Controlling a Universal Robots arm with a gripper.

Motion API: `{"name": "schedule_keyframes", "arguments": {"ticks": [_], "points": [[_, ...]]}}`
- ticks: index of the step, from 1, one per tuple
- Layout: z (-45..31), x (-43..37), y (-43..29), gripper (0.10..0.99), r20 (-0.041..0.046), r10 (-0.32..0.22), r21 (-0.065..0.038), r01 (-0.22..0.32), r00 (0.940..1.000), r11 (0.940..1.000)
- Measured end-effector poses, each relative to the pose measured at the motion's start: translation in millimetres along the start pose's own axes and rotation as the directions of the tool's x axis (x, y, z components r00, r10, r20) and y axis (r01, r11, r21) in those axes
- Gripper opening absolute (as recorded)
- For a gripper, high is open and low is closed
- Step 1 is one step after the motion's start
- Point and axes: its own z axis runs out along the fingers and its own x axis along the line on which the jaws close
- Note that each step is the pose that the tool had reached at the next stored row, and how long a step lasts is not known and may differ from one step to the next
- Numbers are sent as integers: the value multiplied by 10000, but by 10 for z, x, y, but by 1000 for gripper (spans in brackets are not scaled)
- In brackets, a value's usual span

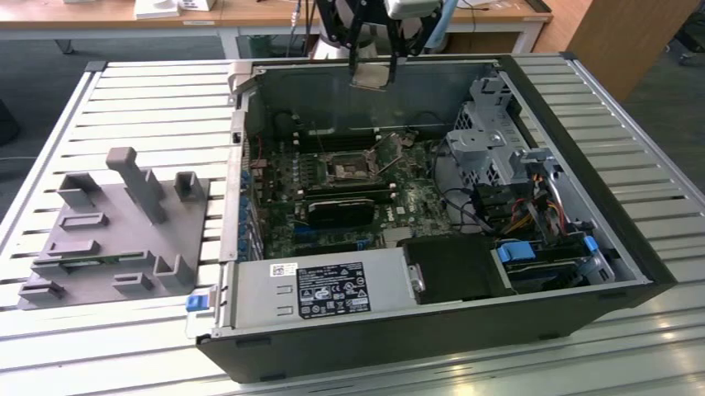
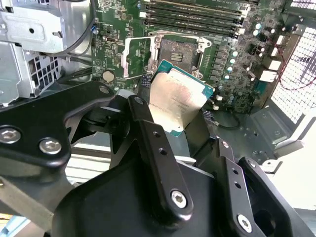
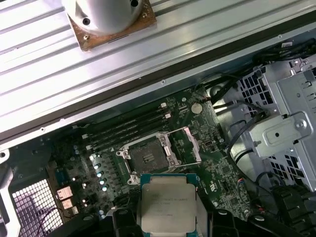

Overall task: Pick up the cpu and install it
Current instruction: 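Place the cpu into insertion slot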

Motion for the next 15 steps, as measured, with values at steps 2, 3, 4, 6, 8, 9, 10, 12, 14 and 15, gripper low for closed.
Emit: {"name": "schedule_keyframes", "arguments": {"ticks": [2, 3, 4, 6, 8, 9, 10, 12, 14, 15], "points": [[0, 0, 0, 533, 6, 106, 2, -106, 9999, 9999], [1, 0, 0, 533, 10, 157, 2, -157, 9999, 9999], [1, 0, 0, 533, 13, 208, 2, -208, 9998, 9998], [1, 0, 0, 533, 19, 313, 3, -313, 9995, 9995], [1, 0, 0, 533, 25, 409, 4, -409, 9992, 9992], [1, 0, 0, 533, 28, 453, 4, -453, 9990, 9990], [1, 0, 0, 533, 31, 494, 5, -494, 9988, 9988], [2, 0, 0, 533, 36, 577, 5, -577, 9983, 9983], [1, 0, 0, 533, 43, 677, 6, -677, 9977, 9977], [2, 0, 0, 533, 46, 727, 6, -727, 9973, 9974]]}}
